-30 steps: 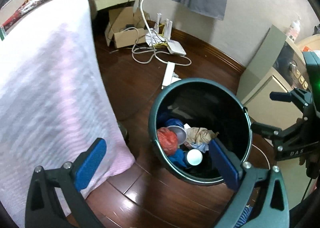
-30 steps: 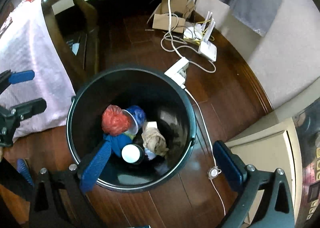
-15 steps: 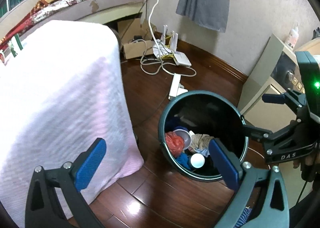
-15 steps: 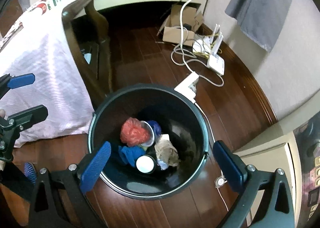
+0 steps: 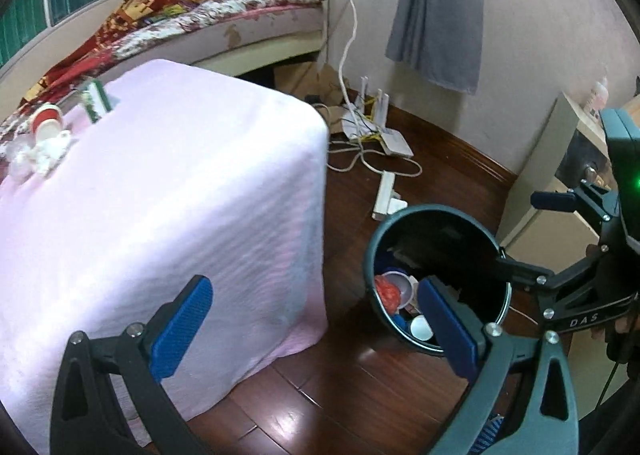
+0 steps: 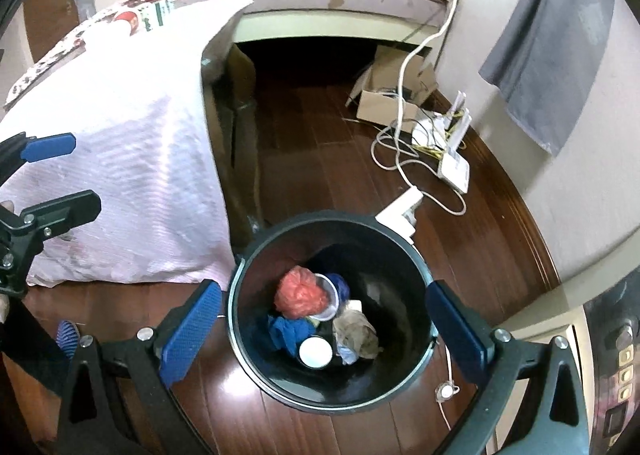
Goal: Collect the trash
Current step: 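Move both tools back over the table toward the tissue and plastic bag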
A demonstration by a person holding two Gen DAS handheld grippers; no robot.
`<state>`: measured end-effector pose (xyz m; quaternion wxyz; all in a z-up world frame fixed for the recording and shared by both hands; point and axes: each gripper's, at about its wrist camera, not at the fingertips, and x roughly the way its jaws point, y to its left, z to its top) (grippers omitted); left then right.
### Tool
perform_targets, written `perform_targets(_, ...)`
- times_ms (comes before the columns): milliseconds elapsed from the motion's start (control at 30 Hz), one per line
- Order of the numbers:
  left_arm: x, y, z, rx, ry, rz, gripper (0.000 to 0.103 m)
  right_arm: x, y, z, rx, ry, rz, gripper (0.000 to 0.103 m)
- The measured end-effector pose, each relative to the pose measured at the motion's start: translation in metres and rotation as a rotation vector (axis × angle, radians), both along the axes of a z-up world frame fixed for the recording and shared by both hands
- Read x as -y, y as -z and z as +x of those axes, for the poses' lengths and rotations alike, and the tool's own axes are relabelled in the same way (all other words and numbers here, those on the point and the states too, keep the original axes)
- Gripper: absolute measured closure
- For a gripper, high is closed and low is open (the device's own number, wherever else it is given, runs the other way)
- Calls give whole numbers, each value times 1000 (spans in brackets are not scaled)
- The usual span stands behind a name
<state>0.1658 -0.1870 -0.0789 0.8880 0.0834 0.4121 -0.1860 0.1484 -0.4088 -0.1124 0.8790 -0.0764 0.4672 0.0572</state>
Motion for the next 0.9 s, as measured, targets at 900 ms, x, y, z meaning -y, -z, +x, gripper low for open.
perform_targets(900,-183,-54,17,167,-375,-15,1,-134,-64,62,231,-178,179,0)
